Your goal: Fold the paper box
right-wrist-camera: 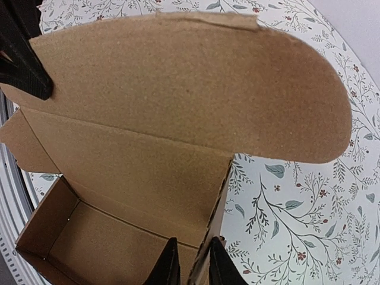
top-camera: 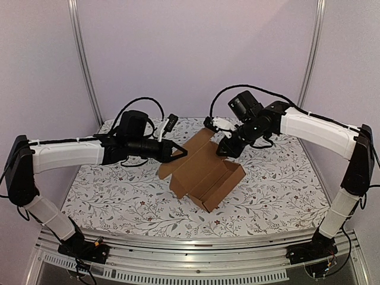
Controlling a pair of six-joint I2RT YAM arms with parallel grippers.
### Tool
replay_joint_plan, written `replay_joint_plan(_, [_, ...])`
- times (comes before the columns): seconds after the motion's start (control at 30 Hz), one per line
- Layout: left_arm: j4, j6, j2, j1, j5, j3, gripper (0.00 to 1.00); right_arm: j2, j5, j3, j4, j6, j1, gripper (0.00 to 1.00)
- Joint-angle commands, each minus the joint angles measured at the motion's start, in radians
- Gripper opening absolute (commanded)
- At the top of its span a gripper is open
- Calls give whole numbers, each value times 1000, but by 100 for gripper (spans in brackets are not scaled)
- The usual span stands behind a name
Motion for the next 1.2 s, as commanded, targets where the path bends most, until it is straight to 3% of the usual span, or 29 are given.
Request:
replay_joint_plan(0.0, [-80, 127, 11, 6, -42, 57, 0, -47, -42, -33, 17, -12, -20, 19])
replay_joint_plan(0.57, [-245, 254, 69, -41, -191, 139, 0, 29, -354, -120, 70, -90, -114, 33])
replay_joint_plan(0.67, [-300, 332, 89, -65, -249, 161, 0, 33, -360, -148, 88, -109, -171, 35])
replay_joint_plan(0.87, [-439, 513, 125, -81, -363, 222, 0, 96, -516, -153, 82, -145, -366, 36])
replay_joint_plan(1.07, [-450, 611, 135, -75, -337, 249, 0, 208, -346, -23, 161, -2, -405, 35])
replay_joint_plan(1.17, [-454, 615, 143, -59, -321, 263, 0, 310, -339, 70, 160, 98, -401, 34])
